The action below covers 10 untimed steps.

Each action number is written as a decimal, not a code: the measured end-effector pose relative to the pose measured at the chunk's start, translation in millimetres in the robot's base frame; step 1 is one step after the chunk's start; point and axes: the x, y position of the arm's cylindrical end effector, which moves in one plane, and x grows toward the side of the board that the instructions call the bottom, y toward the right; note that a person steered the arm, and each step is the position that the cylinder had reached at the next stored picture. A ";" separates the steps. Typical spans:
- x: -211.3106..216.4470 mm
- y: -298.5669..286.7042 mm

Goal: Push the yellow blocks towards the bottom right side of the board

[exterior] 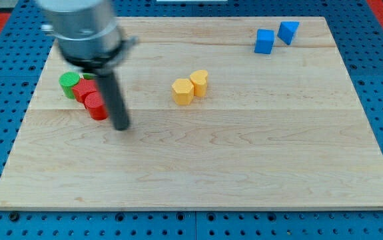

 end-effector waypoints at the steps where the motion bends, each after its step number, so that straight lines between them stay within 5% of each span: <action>1: -33.2 11.2; 4: -110.2 60.5; 6: -90.3 182.6; 8: -59.5 165.1; 10: -26.0 248.7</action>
